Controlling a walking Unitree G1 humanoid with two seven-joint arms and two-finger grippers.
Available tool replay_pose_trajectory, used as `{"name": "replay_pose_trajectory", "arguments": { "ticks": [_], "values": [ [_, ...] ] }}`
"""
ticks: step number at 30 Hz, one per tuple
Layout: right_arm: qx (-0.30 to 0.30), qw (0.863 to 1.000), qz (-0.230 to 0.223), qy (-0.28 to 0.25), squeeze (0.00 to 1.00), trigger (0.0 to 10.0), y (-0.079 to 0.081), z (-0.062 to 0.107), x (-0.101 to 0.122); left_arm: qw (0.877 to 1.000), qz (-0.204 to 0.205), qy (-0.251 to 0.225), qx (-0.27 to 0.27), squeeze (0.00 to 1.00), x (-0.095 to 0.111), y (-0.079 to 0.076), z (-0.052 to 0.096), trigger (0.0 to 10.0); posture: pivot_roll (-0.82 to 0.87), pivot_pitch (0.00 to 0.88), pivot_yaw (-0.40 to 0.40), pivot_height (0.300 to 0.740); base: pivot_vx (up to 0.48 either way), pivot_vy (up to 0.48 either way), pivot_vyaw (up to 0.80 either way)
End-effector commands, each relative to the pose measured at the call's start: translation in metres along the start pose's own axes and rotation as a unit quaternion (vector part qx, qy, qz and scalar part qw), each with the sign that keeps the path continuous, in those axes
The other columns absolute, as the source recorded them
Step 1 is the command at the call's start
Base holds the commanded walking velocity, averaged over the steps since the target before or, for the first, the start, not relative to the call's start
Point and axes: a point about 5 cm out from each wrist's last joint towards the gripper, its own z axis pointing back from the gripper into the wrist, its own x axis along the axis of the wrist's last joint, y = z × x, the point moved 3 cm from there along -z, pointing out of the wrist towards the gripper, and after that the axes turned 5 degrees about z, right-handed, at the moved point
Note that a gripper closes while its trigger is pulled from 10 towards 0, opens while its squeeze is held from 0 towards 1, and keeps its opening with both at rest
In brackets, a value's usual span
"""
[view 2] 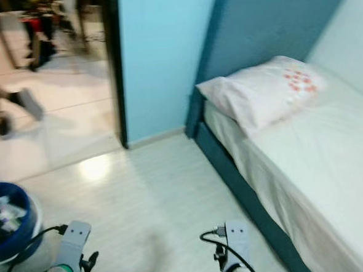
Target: Clean up the room
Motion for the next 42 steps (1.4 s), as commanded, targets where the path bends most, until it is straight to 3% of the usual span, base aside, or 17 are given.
{"name": "replay_pose_trajectory", "arguments": {
  "ticks": [1, 4, 9, 30, 33, 34, 35, 42],
  "values": [
    [-0.016, 0.999, -0.027, 0.034, 0.00, 10.0, -0.007, 0.003, -0.017, 0.999, -0.003, 0.038, 0.003, 0.00, -0.024, -0.002, 0.003, 10.0, -0.01, 0.072, -0.051, 0.720, 0.000, 0.000, -0.80],
    [-0.025, 0.998, -0.034, 0.046, 0.00, 10.0, -0.011, 0.004, -0.022, 0.998, -0.004, 0.059, 0.007, 0.00, -0.034, -0.001, 0.004, 10.0, -0.01, 0.072, -0.051, 0.720, 0.000, 0.000, -0.80],
    [0.003, 0.999, 0.005, 0.036, 0.00, 10.0, -0.001, 0.001, -0.016, 0.999, -0.007, 0.035, -0.006, 0.00, -0.022, -0.005, 0.000, 10.0, 0.00, 0.064, -0.051, 0.720, 0.000, 0.000, -0.80],
    [0.015, 1.000, 0.015, 0.022, 0.00, 10.0, 0.002, -0.003, -0.007, 0.999, -0.028, 0.019, 0.001, 0.00, -0.013, -0.004, -0.004, 10.0, 0.02, 0.046, -0.032, 0.720, 0.000, 0.000, -0.80],
    [0.017, 1.000, 0.012, 0.019, 0.00, 10.0, 0.003, -0.004, -0.005, 0.999, -0.045, 0.010, -0.001, 0.00, -0.009, -0.003, -0.004, 10.0, 0.04, 0.041, -0.014, 0.720, 0.000, 0.000, -0.80],
    [0.009, 1.000, -0.018, 0.017, 0.00, 10.0, 0.006, -0.007, -0.001, 0.997, -0.081, -0.018, -0.009, 0.00, 0.007, 0.003, -0.006, 10.0, 0.12, 0.029, 0.047, 0.720, 0.000, 0.000, -0.80],
    [0.008, 1.000, -0.026, 0.016, 0.00, 10.0, 0.008, -0.008, 0.001, 0.996, -0.087, -0.025, -0.010, 0.00, 0.013, 0.005, -0.006, 10.0, 0.11, 0.022, 0.063, 0.720, 0.000, 0.000, -0.80],
    [0.014, 1.000, -0.024, 0.008, 0.00, 10.0, 0.011, -0.012, 0.010, 0.997, -0.071, -0.030, -0.003, 0.00, 0.023, 0.003, -0.010, 10.0, 0.08, 0.018, 0.048, 0.720, 0.000, 0.000, -0.80]
  ]
}}
